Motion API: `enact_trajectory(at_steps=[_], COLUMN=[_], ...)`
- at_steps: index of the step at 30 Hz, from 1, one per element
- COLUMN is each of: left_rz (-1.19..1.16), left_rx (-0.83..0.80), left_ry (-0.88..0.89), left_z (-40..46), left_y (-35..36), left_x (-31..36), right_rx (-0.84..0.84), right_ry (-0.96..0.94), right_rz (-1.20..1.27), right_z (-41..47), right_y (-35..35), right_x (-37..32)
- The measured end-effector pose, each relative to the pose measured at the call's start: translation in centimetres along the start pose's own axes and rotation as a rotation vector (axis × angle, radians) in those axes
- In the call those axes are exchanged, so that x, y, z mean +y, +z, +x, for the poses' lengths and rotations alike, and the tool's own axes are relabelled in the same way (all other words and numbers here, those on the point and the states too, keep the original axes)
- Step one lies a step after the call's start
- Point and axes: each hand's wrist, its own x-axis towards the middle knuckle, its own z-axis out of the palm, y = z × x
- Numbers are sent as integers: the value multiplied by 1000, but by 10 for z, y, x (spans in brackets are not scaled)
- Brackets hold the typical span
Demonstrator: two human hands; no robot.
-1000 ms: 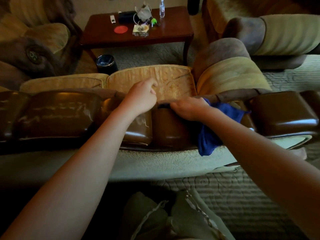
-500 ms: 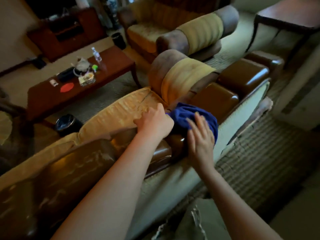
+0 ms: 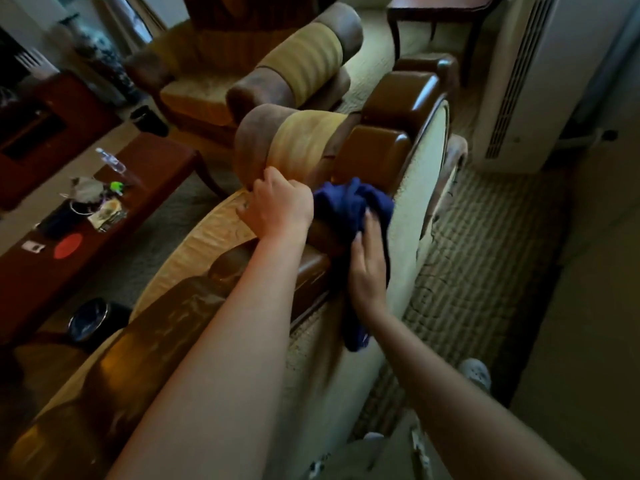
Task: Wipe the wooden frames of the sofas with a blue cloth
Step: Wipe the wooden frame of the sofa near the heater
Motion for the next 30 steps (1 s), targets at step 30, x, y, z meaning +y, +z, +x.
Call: enact_trajectory(at_steps=[30], left_rz=[27], left_rx=[-246], left_ry=[23], left_z=[-9], left_y=[-39], left_x=[0], right_rx=[88], right_ry=[457], right_rz=[185], right_z=[86], right_y=[-40], right_x=[-9])
